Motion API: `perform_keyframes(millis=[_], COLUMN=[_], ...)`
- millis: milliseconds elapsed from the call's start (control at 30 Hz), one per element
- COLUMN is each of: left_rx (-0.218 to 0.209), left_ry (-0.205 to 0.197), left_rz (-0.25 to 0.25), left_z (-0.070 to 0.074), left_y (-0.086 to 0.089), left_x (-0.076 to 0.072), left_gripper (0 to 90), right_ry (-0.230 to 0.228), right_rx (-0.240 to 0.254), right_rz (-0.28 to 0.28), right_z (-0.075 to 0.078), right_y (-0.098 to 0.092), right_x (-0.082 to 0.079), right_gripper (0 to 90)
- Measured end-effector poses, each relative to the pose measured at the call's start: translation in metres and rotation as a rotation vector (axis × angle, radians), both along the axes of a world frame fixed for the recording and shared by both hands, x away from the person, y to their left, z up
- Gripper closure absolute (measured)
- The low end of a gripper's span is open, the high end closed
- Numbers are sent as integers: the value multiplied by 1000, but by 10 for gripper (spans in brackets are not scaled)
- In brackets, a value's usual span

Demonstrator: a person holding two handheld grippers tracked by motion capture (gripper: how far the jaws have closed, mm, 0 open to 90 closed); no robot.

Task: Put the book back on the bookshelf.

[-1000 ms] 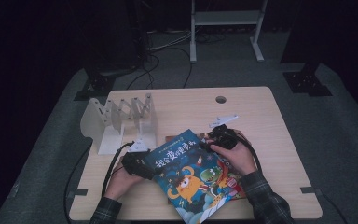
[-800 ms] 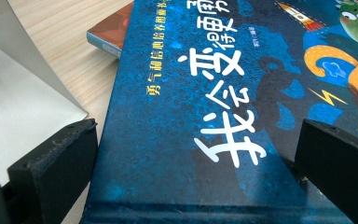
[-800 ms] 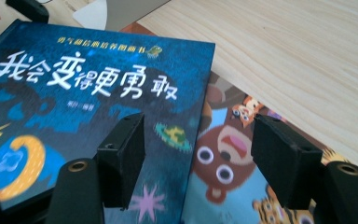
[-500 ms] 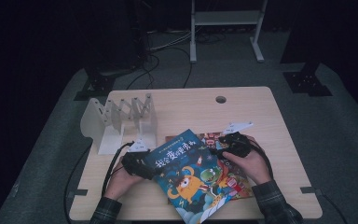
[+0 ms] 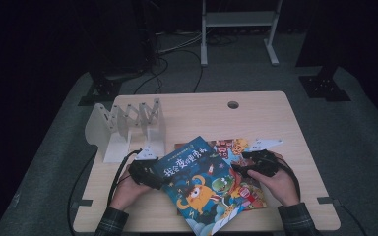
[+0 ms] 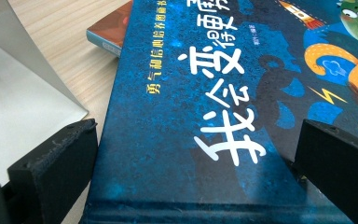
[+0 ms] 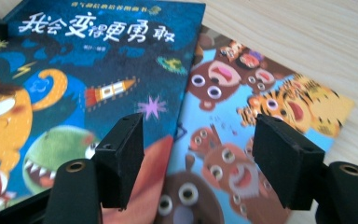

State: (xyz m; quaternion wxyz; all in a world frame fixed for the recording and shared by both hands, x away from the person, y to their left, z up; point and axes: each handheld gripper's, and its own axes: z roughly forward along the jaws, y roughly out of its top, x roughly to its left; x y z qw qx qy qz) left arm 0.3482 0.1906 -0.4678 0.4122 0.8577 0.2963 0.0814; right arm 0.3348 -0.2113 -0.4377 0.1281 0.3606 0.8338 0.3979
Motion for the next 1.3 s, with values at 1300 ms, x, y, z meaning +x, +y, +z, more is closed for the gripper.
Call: perform_keyframes(millis=[1300], left_rx=[6], left_ry=[3], left_rz=[0], left_z=[1], left_y=[0], left_x=[0], left_gripper=[0], right_ry=[3], right_rx=[9], right_rz=[-43], right_z=[-22], right_y=[-54], right_x=[-84], right_gripper=[329])
